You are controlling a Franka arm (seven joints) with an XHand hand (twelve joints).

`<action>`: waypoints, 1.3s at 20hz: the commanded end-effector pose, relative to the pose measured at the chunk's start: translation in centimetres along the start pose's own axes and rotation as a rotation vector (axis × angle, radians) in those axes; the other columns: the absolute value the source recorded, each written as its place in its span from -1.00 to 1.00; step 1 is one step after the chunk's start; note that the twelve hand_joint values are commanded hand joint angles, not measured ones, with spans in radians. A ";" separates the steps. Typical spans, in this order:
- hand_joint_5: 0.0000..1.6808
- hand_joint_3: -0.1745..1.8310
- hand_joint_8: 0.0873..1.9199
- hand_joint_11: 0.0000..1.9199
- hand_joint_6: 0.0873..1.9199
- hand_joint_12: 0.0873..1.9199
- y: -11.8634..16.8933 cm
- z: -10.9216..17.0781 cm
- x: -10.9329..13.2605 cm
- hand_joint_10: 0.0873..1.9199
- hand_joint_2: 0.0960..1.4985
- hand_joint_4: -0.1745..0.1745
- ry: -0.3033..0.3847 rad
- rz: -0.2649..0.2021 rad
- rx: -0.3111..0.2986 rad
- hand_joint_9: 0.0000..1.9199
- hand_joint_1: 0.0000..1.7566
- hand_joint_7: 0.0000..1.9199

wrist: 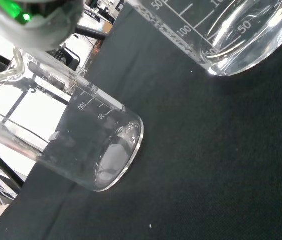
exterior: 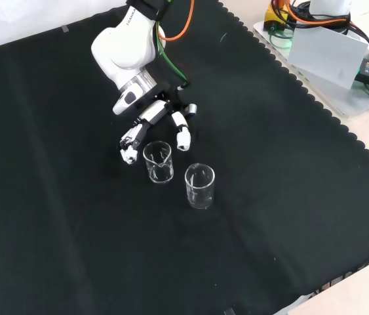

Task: Pick up the beaker on the right.

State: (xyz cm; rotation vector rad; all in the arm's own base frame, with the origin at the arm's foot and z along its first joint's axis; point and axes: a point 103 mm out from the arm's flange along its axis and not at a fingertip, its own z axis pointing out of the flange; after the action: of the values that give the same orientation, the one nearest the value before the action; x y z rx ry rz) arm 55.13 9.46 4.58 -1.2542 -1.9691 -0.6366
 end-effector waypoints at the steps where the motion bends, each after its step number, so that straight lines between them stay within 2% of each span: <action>1: -0.63 -0.20 -0.44 -1.00 -1.00 0.02 0.3 0.7 0.2 -0.41 -0.39 -0.37 0.013 -0.006 -0.017 -0.73 -0.07 -0.76; 26: -0.56 -0.19 -0.45 -1.00 -1.00 0.13 2.1 2.4 0.5 -0.43 -0.38 -0.32 0.068 -0.026 -0.006 -0.67 0.02 -0.70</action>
State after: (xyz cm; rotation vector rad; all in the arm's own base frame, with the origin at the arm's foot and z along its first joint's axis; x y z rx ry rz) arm 56.11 12.00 3.75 -1.2006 -1.9386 -0.6948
